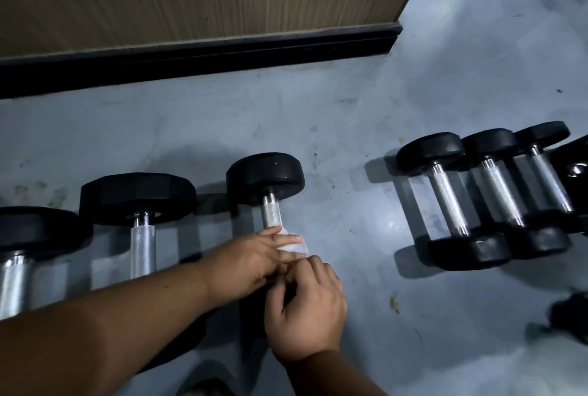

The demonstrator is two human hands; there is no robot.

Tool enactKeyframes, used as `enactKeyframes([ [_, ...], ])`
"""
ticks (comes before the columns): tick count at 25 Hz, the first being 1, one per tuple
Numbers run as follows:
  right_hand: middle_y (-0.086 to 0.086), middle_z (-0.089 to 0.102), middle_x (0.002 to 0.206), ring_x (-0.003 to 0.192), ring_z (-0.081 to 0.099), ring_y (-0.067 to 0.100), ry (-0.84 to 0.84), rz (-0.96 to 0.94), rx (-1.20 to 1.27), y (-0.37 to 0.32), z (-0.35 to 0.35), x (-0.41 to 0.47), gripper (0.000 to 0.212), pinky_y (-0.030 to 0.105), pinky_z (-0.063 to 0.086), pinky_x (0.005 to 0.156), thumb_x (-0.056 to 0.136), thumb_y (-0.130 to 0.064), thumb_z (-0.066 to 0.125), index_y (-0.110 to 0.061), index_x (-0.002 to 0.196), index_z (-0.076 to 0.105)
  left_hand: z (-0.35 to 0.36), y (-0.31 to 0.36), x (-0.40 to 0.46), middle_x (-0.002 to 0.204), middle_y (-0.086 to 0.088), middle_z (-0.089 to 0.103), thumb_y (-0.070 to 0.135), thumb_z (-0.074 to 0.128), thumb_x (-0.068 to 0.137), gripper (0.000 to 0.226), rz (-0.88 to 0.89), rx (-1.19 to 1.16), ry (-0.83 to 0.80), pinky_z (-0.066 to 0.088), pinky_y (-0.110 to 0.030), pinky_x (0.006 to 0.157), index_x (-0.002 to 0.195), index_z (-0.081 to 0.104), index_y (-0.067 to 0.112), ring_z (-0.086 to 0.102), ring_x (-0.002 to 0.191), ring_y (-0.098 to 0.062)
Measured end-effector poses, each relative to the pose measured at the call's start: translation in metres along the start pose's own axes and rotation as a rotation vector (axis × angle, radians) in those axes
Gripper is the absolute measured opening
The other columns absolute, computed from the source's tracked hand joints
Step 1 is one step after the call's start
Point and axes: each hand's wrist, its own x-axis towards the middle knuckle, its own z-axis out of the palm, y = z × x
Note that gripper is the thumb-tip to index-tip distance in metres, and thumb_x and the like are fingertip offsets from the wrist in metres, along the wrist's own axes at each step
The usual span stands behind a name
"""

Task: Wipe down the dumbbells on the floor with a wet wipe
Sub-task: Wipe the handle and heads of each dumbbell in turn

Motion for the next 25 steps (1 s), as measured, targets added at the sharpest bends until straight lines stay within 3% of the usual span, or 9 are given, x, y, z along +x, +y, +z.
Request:
enactKeyframes([
  [3, 0.002, 0.054, 0.076, 0.071, 0.051, 0.029, 0.01, -0.003, 0.01, 0.002, 0.0, 0.001, 0.011, 0.042, 0.045, 0.062, 0.075, -0.028, 0.051, -0.019, 0.071, 0.048, -0.007, -0.013, 0.006, 0.14, 0.008, 0.061, 0.02, 0.056, 0.098, 0.026, 0.064, 0.063, -0.06, 0.014, -0.033, 0.125, 0.115, 0.075, 0.021, 0.039, 0.144, -0.015],
  [5, 0.001, 0.052, 0.075, 0.07, 0.05, 0.03, 0.011, 0.001, 0.022, 0.003, -0.001, 0.001, 0.01, 0.043, 0.044, 0.061, 0.075, -0.027, 0.05, -0.019, 0.07, 0.045, -0.017, -0.025, 0.011, 0.136, 0.005, 0.064, 0.044, 0.041, 0.107, 0.045, -0.028, 0.074, 0.024, 0.017, -0.028, 0.123, 0.116, 0.076, 0.018, 0.045, 0.14, -0.016],
  [7, 0.0, 0.05, 0.074, 0.07, 0.049, 0.029, 0.012, 0.005, 0.038, 0.005, -0.002, 0.002, 0.01, 0.044, 0.043, 0.061, 0.075, -0.026, 0.05, -0.02, 0.07, 0.043, -0.024, -0.034, 0.016, 0.135, 0.003, 0.064, 0.051, 0.038, 0.105, 0.054, -0.123, 0.039, 0.106, 0.021, -0.024, 0.122, 0.116, 0.076, 0.014, 0.046, 0.139, -0.015],
  [10, -0.002, 0.049, 0.074, 0.07, 0.049, 0.026, 0.015, 0.0, 0.07, 0.009, -0.002, 0.003, 0.01, 0.041, 0.042, 0.061, 0.076, -0.024, 0.05, -0.021, 0.071, 0.042, -0.016, -0.02, 0.014, 0.136, 0.002, 0.064, 0.047, 0.042, 0.105, 0.047, -0.164, 0.033, 0.132, 0.022, -0.031, 0.123, 0.115, 0.076, 0.016, 0.045, 0.141, -0.015],
  [14, -0.003, 0.049, 0.075, 0.071, 0.049, 0.024, 0.005, 0.011, 0.155, 0.023, -0.006, 0.006, 0.009, 0.042, 0.043, 0.062, 0.079, -0.025, 0.047, -0.018, 0.073, 0.045, -0.001, 0.005, 0.008, 0.143, 0.008, 0.059, 0.033, 0.049, 0.103, 0.033, 0.008, 0.019, -0.038, 0.018, -0.037, 0.125, 0.127, 0.07, 0.022, 0.038, 0.146, -0.012],
  [17, -0.003, 0.049, 0.075, 0.072, 0.05, 0.024, -0.003, 0.033, 0.177, 0.031, -0.007, 0.01, 0.011, 0.044, 0.044, 0.063, 0.08, -0.025, 0.045, -0.017, 0.073, 0.046, -0.015, -0.014, 0.026, 0.137, 0.007, 0.063, 0.045, 0.044, 0.103, 0.043, 0.029, 0.076, -0.073, 0.027, -0.045, 0.119, 0.117, 0.076, 0.021, 0.046, 0.14, -0.016],
  [20, -0.004, 0.047, 0.074, 0.071, 0.049, 0.024, -0.01, 0.024, 0.183, 0.029, -0.008, 0.009, 0.011, 0.044, 0.044, 0.063, 0.08, -0.025, 0.044, -0.016, 0.073, 0.044, -0.027, -0.036, 0.035, 0.137, 0.004, 0.063, 0.056, 0.033, 0.104, 0.061, -0.101, 0.053, 0.002, 0.031, -0.038, 0.119, 0.116, 0.076, 0.015, 0.044, 0.139, -0.012],
  [23, -0.003, 0.046, 0.074, 0.071, 0.048, 0.025, -0.011, 0.009, 0.172, 0.026, -0.007, 0.008, 0.01, 0.044, 0.043, 0.063, 0.079, -0.024, 0.045, -0.017, 0.073, 0.042, -0.014, -0.023, 0.026, 0.138, 0.002, 0.062, 0.053, 0.033, 0.105, 0.058, -0.155, 0.059, 0.101, 0.023, -0.035, 0.121, 0.114, 0.077, 0.015, 0.044, 0.14, -0.016],
  [25, -0.002, 0.048, 0.074, 0.071, 0.049, 0.025, -0.006, 0.008, 0.163, 0.027, -0.007, 0.008, 0.009, 0.044, 0.043, 0.062, 0.079, -0.024, 0.046, -0.018, 0.073, 0.043, -0.002, -0.003, 0.017, 0.141, 0.004, 0.061, 0.047, 0.04, 0.105, 0.047, -0.137, 0.02, 0.083, 0.017, -0.034, 0.124, 0.12, 0.074, 0.018, 0.041, 0.143, -0.016],
])
